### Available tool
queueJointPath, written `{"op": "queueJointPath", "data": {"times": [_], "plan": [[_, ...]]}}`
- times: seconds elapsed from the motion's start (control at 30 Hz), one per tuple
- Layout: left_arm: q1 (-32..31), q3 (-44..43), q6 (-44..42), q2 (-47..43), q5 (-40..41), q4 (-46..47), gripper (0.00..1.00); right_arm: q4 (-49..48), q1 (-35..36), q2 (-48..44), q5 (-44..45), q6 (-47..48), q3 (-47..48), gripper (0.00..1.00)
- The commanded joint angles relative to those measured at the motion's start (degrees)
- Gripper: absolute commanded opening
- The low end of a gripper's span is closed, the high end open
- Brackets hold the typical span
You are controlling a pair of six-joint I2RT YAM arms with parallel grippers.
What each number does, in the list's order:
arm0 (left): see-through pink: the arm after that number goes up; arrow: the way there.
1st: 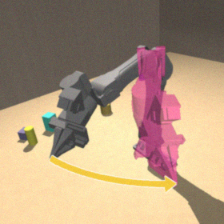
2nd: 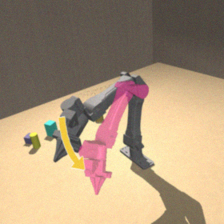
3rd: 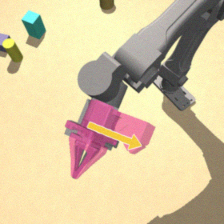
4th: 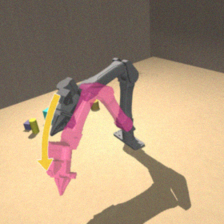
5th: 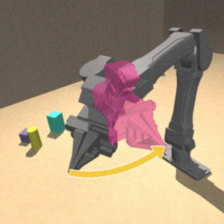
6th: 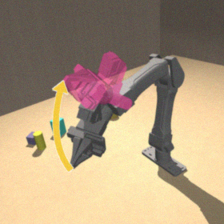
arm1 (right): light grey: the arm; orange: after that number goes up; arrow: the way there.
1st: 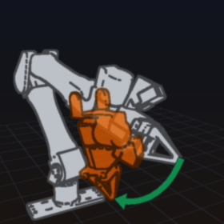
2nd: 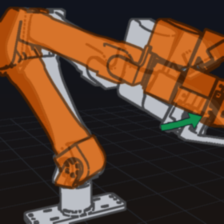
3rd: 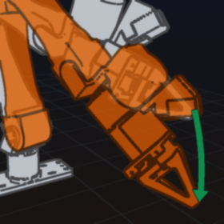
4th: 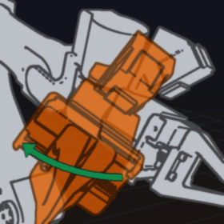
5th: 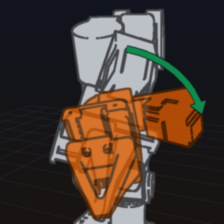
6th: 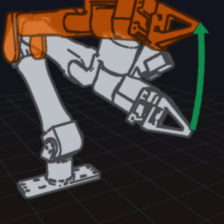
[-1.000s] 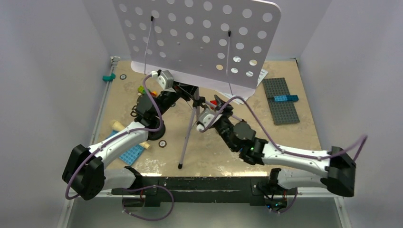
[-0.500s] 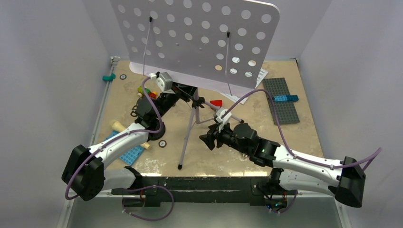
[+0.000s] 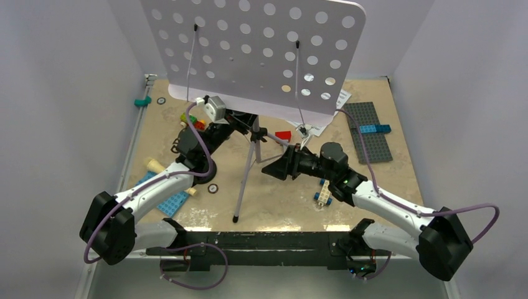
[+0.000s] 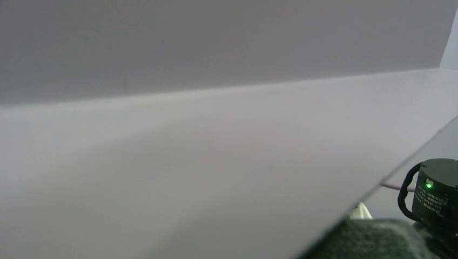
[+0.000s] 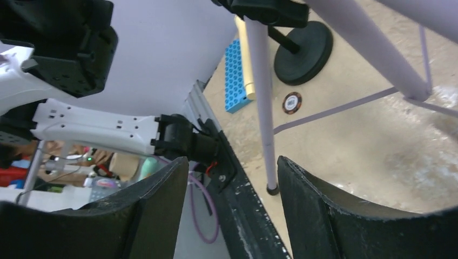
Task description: Pack up the instrument practice props
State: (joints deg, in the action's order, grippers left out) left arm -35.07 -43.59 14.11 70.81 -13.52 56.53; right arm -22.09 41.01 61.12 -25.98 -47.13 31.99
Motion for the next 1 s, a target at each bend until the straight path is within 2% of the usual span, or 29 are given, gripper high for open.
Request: {"op": "queueJointPath", "data": {"times": [0.0,0.1,0.2,0.3,0.4,0.57,0.87,0.97], "plan": [[-0.09,1.23,2.5,-1.22,-0.01,-3.58,0.0,-5.41,-2.23,-0.84,-5.4,-9.63,-0.01,0.67],[-0.26,1.46,2.16,-1.46,-0.66,-3.22,0.0,-16.49,-6.35,3.68,-10.44,-20.4,-1.66,0.68],[-0.44,1.82,0.84,-1.54,-1.29,-2.59,0.0,-25.16,-7.88,9.68,-12.6,-30.15,0.48,0.73],[-0.61,2.1,0.04,-1.34,-1.98,-1.14,0.0,-23.9,-8.01,12.8,-12.3,-34.32,4.55,0.73],[-0.96,1.99,-0.83,-1.02,-2.78,-0.39,0.0,-19.3,-8.37,14.45,-10.89,-34.58,8.08,0.71],[-1.53,1.87,-2.33,-0.55,-3.59,-0.48,0.0,-20.97,-9.36,16.42,-10.6,-37.37,9.86,0.66],[-2.28,1.39,-3.68,0.35,-3.42,-0.69,0.0,-18.73,-9.73,19.16,-10.52,-37.75,11.44,0.47],[-2.31,1.51,-4.11,0.14,-2.66,-0.7,0.0,-17.96,-10.13,19.55,-10.52,-37.9,11.95,0.48]]}}
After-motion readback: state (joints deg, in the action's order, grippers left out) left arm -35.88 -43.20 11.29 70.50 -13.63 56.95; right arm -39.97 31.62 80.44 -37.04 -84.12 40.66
